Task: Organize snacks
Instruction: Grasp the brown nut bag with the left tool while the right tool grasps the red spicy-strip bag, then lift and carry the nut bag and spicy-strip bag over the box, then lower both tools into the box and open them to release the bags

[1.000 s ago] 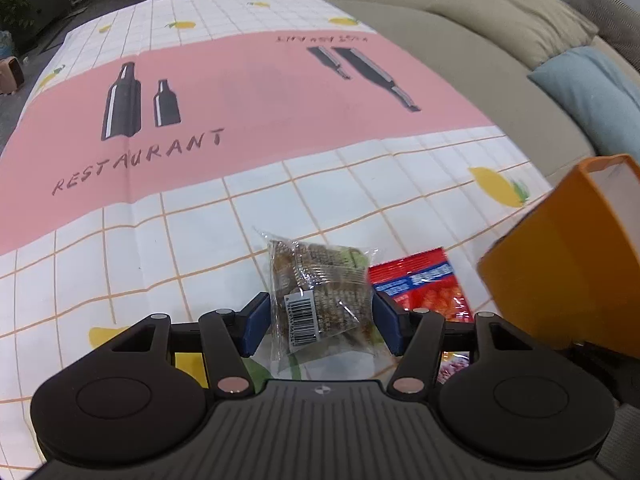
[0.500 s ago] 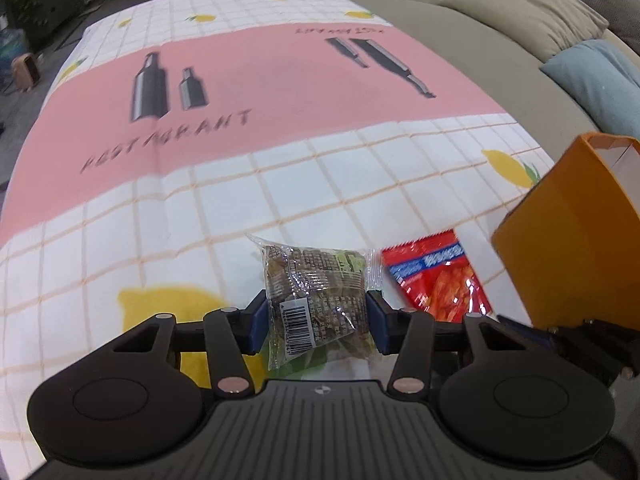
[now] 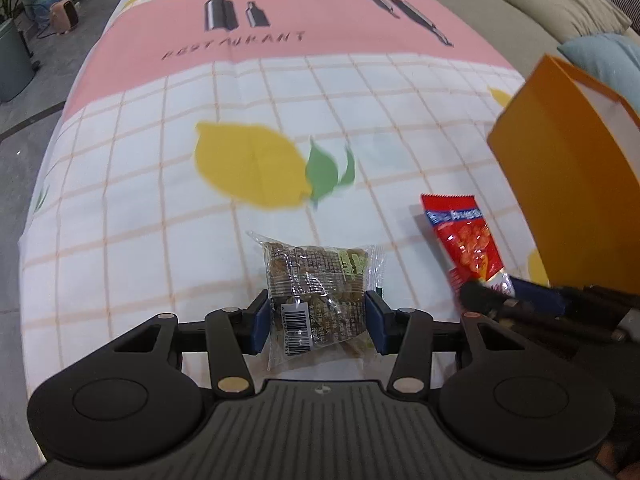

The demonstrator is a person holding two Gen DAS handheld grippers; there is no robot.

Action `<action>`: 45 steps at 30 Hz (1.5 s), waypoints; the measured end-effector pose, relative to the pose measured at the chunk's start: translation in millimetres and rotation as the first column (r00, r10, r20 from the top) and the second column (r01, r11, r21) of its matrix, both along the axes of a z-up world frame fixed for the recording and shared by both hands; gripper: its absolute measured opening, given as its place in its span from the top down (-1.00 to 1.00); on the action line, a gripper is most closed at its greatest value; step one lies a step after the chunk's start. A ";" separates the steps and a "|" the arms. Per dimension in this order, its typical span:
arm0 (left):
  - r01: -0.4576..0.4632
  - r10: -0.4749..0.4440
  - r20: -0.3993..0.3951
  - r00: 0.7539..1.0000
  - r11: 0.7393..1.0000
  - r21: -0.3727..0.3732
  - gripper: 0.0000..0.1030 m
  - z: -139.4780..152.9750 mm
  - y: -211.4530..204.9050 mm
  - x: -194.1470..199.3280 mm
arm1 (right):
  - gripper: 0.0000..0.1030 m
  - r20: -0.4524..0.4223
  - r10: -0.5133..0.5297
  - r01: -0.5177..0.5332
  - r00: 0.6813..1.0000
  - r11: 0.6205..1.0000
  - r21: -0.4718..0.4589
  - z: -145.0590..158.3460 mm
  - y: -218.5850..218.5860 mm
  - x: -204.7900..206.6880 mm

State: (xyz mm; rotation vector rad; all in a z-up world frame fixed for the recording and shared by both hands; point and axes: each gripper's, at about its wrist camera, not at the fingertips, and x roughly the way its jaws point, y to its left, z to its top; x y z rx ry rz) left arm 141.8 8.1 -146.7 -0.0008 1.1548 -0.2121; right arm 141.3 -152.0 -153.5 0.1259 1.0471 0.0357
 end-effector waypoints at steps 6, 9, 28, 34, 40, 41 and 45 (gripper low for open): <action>-0.034 0.033 -0.020 0.999 0.999 -0.018 -0.05 3.8 7.9 -36.0 | 0.74 -0.006 0.012 -0.011 1.000 0.999 0.042 11.5 -7.7 -31.2; -0.055 0.055 -0.020 0.998 0.998 -0.042 -0.04 10.8 12.4 -48.9 | 0.76 0.009 0.032 -0.033 0.999 0.999 0.040 19.3 -5.6 -44.8; 0.024 -0.001 0.181 0.983 0.992 -0.125 -0.04 105.7 -24.1 -78.5 | 0.77 0.220 -0.011 -0.020 0.975 0.990 0.140 128.7 -61.2 -116.9; 0.138 -0.108 0.225 0.968 0.982 -0.125 -0.04 124.2 -71.6 -71.5 | 0.77 0.236 -0.040 0.012 0.971 0.993 0.118 148.2 -108.5 -123.6; 0.250 -0.219 0.246 0.944 0.963 -0.104 -0.04 130.3 -120.7 -63.9 | 0.77 0.206 -0.081 0.077 0.975 0.997 0.026 140.9 -156.9 -119.2; 0.264 -0.234 0.247 0.940 0.960 -0.097 -0.04 129.9 -128.0 -62.5 | 0.77 0.201 -0.083 0.084 0.976 0.996 0.005 138.4 -164.3 -117.5; 0.312 -0.286 0.242 0.927 0.947 -0.075 -0.04 126.6 -153.8 -55.6 | 0.77 0.175 -0.094 0.110 0.980 0.991 -0.080 125.2 -186.2 -107.2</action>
